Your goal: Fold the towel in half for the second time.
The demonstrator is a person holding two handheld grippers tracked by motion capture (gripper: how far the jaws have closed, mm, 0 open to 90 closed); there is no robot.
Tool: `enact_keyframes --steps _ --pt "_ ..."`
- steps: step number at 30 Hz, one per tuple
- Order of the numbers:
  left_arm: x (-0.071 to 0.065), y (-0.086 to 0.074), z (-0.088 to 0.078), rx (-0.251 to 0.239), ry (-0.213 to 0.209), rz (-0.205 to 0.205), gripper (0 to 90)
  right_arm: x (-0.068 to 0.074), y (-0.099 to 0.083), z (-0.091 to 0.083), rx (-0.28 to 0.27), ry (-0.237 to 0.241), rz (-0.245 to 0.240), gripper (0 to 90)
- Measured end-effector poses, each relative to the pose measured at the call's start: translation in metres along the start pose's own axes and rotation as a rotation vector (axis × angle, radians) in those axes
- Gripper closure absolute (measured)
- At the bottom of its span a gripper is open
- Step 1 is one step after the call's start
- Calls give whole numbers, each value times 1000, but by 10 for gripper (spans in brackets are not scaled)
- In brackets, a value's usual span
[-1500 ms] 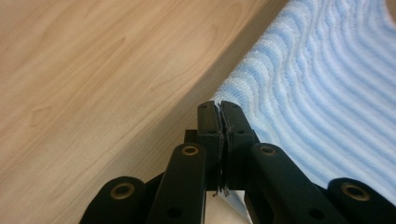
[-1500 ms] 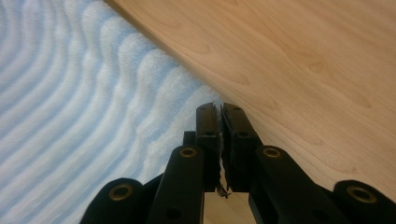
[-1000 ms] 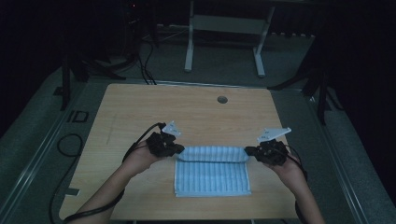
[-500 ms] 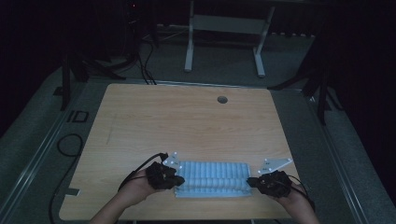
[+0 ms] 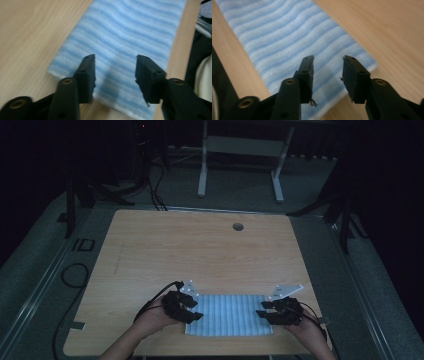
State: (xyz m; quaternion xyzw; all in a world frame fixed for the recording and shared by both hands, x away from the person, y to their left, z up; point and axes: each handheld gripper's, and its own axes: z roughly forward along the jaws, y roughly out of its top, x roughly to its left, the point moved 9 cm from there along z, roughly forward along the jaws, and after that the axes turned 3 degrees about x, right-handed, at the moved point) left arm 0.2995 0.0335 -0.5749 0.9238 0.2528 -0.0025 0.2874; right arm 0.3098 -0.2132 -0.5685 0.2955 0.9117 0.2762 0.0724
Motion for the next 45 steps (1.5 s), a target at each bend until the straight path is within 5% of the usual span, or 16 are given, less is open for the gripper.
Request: enact_keyframes --steps 5,15,22,31,45 --pt "10 -7 22 35 27 -6 498 -6 -5 22 49 3 -15 564" --pt "32 -7 26 52 55 -21 514 -20 3 43 77 11 -2 553" --pt "55 -3 24 65 89 -50 517 -36 24 56 89 9 -1 549" --pt "107 -2 15 92 115 -112 521 -57 65 83 81 28 30 547" --pt "154 3 8 115 164 -166 521 -74 100 105 109 8 37 541"
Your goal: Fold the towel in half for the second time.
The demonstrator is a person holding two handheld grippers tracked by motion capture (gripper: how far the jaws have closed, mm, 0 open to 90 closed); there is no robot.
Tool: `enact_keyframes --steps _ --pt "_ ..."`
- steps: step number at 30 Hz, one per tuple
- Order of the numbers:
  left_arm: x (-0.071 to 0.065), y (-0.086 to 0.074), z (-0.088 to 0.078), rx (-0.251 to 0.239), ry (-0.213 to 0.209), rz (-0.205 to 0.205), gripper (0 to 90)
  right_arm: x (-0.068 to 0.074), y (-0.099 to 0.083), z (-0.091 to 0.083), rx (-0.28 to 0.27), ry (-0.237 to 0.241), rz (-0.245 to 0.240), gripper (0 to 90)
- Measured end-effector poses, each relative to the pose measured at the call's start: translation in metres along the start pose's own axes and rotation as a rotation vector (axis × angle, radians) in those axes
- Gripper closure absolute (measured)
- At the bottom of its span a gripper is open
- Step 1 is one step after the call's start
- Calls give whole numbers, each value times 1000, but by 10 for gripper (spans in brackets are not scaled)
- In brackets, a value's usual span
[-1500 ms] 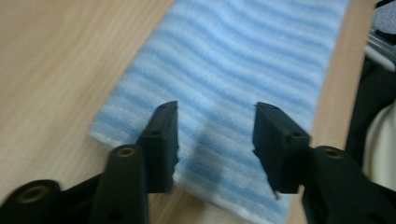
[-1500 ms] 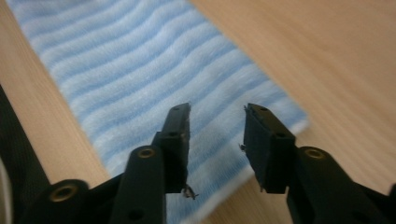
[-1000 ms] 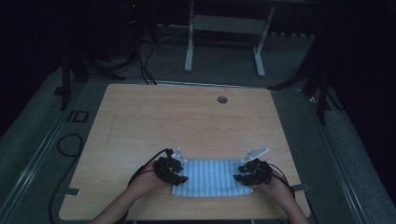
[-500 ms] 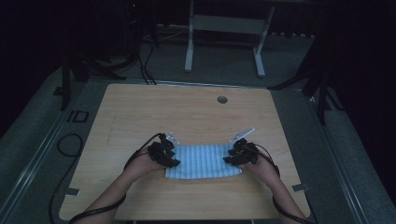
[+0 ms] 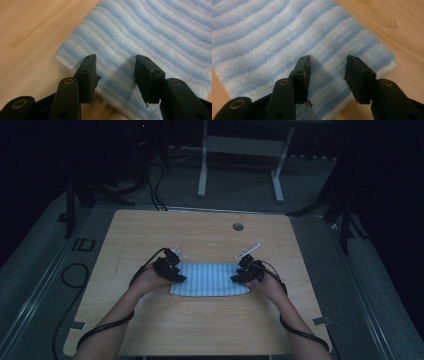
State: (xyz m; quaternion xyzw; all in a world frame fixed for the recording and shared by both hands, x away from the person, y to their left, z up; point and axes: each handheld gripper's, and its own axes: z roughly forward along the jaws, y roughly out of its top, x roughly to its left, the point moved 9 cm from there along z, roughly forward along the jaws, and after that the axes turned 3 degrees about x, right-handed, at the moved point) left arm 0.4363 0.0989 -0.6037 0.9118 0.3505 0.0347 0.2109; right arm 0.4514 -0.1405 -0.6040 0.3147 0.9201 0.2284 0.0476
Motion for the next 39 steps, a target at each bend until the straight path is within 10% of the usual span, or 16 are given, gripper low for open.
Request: enact_keyframes --steps 17,25,39 --pt "18 7 0 -5 20 -45 515 -9 19 9 3 -9 29 505" --pt "1 13 -15 -74 -14 -69 290 5 22 1 -51 40 -20 195" --pt "-7 4 -17 -188 28 -85 131 6 4 -15 -151 34 -9 125"
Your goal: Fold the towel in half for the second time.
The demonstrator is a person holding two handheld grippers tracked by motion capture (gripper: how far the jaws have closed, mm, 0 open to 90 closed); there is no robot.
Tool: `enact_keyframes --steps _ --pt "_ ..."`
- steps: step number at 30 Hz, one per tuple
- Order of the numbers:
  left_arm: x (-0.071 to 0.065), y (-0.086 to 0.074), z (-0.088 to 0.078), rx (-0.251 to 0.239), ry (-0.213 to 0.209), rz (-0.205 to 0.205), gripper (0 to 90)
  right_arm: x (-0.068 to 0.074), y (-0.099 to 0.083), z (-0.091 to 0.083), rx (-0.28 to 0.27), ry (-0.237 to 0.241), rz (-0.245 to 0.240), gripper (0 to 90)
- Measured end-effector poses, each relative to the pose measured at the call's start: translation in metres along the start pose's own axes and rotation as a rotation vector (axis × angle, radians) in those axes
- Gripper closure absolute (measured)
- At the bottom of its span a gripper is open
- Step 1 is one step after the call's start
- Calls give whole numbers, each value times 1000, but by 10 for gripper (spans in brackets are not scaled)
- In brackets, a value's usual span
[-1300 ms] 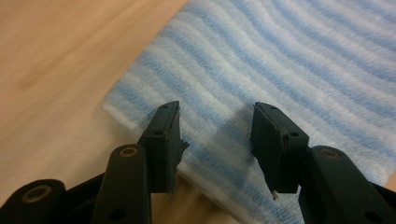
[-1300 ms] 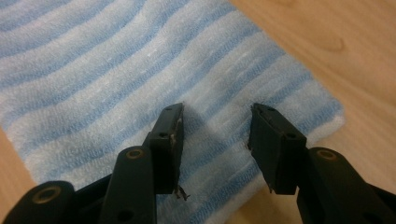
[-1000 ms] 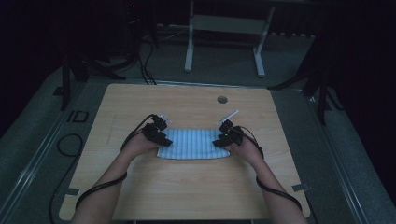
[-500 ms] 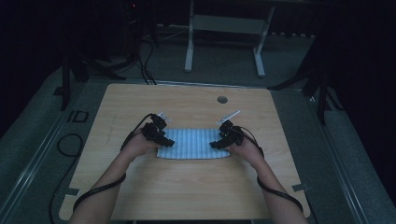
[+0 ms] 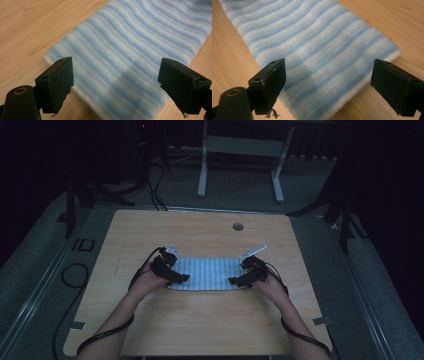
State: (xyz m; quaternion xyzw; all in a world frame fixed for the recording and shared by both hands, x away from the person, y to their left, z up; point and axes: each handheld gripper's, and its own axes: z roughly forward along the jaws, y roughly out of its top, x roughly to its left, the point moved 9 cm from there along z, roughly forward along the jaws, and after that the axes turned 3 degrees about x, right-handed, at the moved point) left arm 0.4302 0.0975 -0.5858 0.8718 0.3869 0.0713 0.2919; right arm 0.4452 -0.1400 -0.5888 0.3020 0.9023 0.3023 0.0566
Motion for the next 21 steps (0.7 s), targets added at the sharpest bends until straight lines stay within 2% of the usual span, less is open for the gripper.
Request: enact_keyframes --steps 4,6,7,9,10,12,14,21 --pt "3 -5 -3 -21 15 -19 63 -4 -4 -7 -32 -3 21 125" --pt "6 -11 -4 -17 31 -20 63 -8 -10 -12 -56 -1 40 125" --pt "9 -17 -5 -12 30 -29 63 -10 -13 -14 -61 -11 41 125" --pt "9 -19 -5 -18 26 -41 61 -12 -15 -15 -71 -13 41 125" --pt "11 -22 -6 -19 27 -49 43 -15 -20 -19 -86 -19 61 125" --pt "12 -27 -7 -22 25 -59 39 -18 -24 -22 -103 -24 69 124" --pt "14 -31 -10 -22 39 -62 38 -21 -27 -24 -107 -31 77 124" --pt "15 -43 -24 -57 49 -78 26 -35 -49 -37 -137 -76 120 123"
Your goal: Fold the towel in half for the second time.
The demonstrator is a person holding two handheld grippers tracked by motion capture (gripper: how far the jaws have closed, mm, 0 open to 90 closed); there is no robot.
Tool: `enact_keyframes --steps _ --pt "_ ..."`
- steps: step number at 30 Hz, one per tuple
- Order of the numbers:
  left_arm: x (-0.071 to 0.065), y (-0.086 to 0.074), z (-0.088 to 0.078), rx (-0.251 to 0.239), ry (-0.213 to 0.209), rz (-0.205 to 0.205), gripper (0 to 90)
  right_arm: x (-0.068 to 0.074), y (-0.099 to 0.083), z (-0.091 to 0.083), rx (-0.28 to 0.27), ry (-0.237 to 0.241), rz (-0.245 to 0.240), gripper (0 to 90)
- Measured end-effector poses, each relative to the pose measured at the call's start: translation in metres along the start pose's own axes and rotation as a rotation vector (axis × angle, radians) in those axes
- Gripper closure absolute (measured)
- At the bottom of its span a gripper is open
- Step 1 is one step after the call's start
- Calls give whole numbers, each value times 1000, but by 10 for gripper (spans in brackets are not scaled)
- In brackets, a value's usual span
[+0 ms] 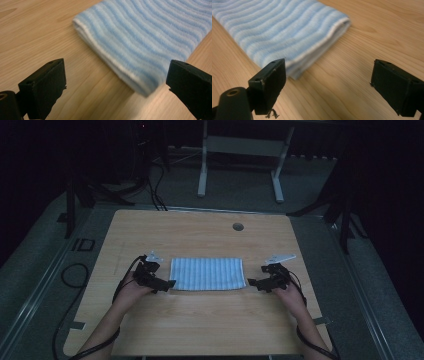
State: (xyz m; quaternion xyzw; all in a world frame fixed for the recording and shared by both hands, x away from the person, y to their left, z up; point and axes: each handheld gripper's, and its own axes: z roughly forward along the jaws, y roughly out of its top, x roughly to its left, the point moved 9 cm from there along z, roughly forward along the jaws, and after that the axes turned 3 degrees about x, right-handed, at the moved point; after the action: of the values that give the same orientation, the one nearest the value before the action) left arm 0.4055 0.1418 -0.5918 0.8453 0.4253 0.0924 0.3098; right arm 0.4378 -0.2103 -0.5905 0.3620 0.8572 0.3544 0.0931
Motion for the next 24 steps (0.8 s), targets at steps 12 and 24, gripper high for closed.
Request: enact_keyframes --steps 12,24 --pt "22 -41 -14 -35 3 -97 27 -22 -28 -25 -36 -81 59 123" --pt "44 -69 -29 -86 57 -186 27 -39 -52 -50 -81 -153 113 117"
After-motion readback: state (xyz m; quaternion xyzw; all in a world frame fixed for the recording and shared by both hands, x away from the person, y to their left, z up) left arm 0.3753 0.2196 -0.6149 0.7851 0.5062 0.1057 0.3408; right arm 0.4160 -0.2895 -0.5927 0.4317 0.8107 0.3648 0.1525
